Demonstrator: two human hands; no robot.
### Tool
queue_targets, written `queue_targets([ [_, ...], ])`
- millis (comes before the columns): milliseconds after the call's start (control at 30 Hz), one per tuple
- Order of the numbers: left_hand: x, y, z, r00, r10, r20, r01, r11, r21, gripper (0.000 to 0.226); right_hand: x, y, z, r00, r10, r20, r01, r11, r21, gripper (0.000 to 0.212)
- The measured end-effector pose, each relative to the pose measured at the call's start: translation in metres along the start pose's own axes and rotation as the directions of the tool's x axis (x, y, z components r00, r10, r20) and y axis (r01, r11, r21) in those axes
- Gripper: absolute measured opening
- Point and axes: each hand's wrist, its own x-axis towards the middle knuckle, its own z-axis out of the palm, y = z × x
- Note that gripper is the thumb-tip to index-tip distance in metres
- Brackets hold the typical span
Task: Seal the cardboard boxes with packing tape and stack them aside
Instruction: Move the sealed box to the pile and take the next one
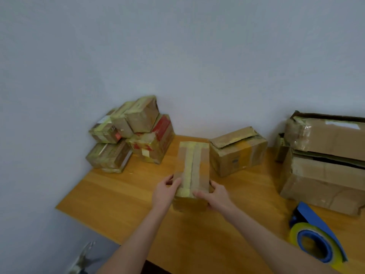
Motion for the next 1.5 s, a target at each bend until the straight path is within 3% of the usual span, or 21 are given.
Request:
queue_targets([
  [167,0.054,0.008,-0.023,0.998,0.054,-0.028,-0.056,0.997,-0.044,0.050,0.041,-0.037,0.026,0.998,-0.016,-0.058,0.018,0.999,0.028,0.086],
  [467,0.222,0.014,-0.046,0.975,0.165,0.147,-0.191,0.963,0.188,0.053,0.177,-0.095,0.091,0.967,0.031,-0.254,0.020,0.981,0.195,0.069],
  [567,0.258,0.013,-0.053,0.952,0.273,0.142,-0.301,0.917,0.260,0.052,0.218,-0.104,0.111,0.954,0.064,-0.293,-0.020,0.989,0.149,0.070],
  [667,0.273,0.010,-0.059,0.911,0.398,0.108,-0.412,0.889,0.199,0.043,0.241,-0.109,0.126,0.932,0.088,-0.352,-0.069,0.995,0.065,0.065],
  [767,0.280,0.010,-0.057,0.894,0.434,0.112,-0.447,0.882,0.150,0.037,0.252,-0.113,0.132,0.914,0.073,-0.399,-0.075,0.997,0.009,0.057],
  [967,0.277,0.028,-0.030,0.840,0.518,0.160,-0.533,0.843,0.067,0.030,0.241,-0.118,0.114,0.942,0.076,-0.327,-0.107,0.991,-0.077,0.047],
  [1033,0.274,0.039,-0.010,0.820,0.538,0.194,-0.550,0.835,0.009,0.029,0.231,-0.114,0.094,0.859,0.023,-0.512,-0.133,0.975,-0.178,0.038],
  [1133,0.263,0.056,0.034,0.807,0.486,0.336,-0.506,0.862,-0.032,0.030,0.204,-0.102,0.056,0.629,-0.072,-0.774,-0.122,0.974,-0.191,0.028],
  [1200,0.251,0.065,0.063,0.790,0.406,0.460,-0.452,0.892,-0.011,0.042,0.185,-0.087,0.030,0.494,-0.030,-0.869,-0.173,0.976,-0.132,0.033],
  [1233,0.245,0.069,0.075,0.777,0.368,0.510,-0.426,0.905,-0.004,0.050,0.175,-0.079,0.018,0.462,0.023,-0.887,-0.218,0.972,-0.088,0.038],
  [1300,0.233,0.076,0.095,0.749,0.329,0.575,-0.392,0.920,-0.017,0.062,0.160,-0.059,-0.003,0.479,0.145,-0.866,-0.299,0.954,-0.005,0.056],
  [1367,0.224,0.085,0.105,0.726,0.300,0.619,-0.369,0.929,-0.018,0.067,0.145,-0.046,-0.018,0.573,0.243,-0.783,-0.325,0.944,0.056,0.075],
  [1500,0.198,0.091,0.123,0.725,0.230,0.650,-0.405,0.905,0.131,0.066,0.124,-0.025,-0.044,0.704,0.276,-0.654,-0.177,0.961,0.214,0.077],
])
